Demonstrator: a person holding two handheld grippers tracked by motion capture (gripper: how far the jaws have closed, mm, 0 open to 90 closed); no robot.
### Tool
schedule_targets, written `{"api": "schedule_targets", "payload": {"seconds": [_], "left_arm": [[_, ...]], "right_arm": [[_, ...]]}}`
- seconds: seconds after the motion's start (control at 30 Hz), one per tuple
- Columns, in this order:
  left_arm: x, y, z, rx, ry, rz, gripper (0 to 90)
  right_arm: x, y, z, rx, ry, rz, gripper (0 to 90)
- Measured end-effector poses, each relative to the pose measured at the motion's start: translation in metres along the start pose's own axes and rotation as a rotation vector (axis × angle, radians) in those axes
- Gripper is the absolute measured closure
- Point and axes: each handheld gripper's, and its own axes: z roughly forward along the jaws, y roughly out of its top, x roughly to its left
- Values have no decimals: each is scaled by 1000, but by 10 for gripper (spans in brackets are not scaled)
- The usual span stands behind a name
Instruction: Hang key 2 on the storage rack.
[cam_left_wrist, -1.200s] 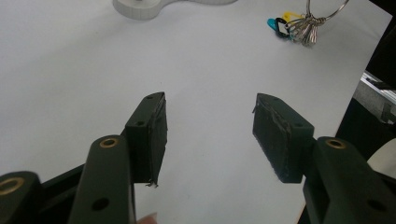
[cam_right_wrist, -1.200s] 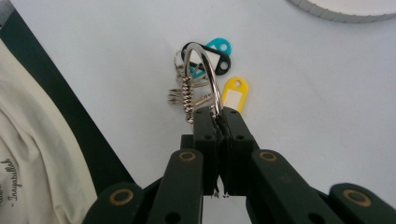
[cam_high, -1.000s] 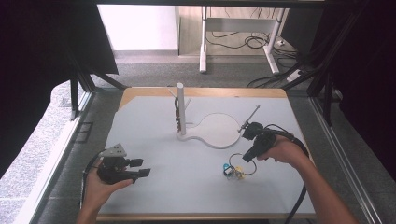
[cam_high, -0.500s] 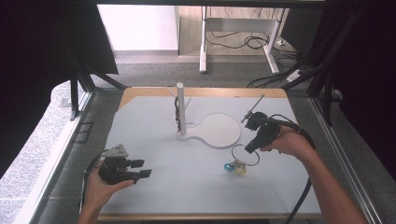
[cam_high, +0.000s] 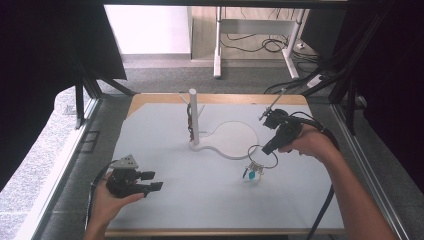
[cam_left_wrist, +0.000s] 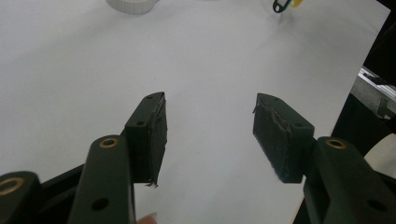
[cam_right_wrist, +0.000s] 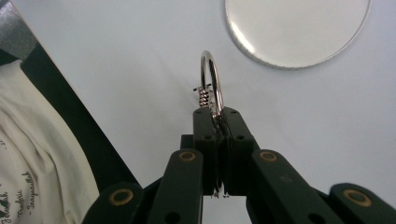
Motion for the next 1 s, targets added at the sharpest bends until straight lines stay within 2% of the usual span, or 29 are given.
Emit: {"api": "schedule_targets", "payload": {"seconds": [0.23,0.47,0.8,1.0], "left_arm": [[0,0,0,0,-2,1,452],[0,0,1,3,-2,3,452],[-1,0,3,7,-4,2,451],[-2,1,5,19,-4,9,450]], "right_arm": [[-2,6,-7,-19,-5,13,867],[-8,12,-6,-18,1,36,867],[-10,20,-6,-18,-14,38,867],[-12,27,-7,-38,-14,47,867]]}}
